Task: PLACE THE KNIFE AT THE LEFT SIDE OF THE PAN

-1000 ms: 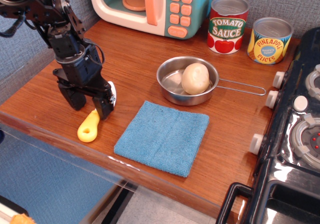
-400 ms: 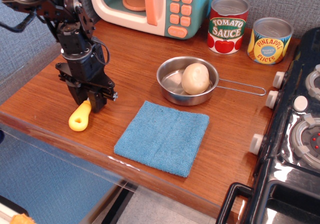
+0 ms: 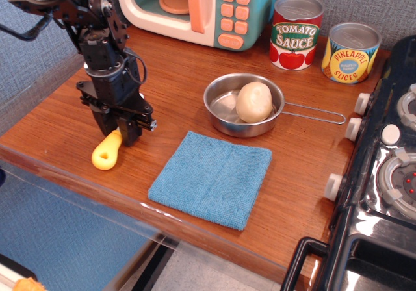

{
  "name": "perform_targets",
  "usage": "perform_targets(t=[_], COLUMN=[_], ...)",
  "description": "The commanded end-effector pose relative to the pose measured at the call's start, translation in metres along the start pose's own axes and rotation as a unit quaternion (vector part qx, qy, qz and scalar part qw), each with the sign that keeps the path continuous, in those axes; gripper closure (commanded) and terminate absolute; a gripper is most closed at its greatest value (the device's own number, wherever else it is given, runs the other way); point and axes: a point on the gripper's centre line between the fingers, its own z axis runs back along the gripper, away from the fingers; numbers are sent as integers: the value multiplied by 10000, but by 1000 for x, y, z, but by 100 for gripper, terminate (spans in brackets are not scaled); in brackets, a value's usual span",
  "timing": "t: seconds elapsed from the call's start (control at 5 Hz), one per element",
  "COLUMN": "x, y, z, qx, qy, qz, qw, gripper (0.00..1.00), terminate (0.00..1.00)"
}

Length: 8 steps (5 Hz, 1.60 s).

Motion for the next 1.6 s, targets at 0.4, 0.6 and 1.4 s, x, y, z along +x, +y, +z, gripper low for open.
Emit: perform_targets(t=[0.4,0.6,1.4], x=[112,130,135], y=[-11,-10,-15], z=[14,3,30], qx=[-153,-189,-17], qy=[-487,-406,-513], qz=[-313,-231,21], qw=[9982,9987,9987], gripper=[100,100,0], terminate=[0,0,0])
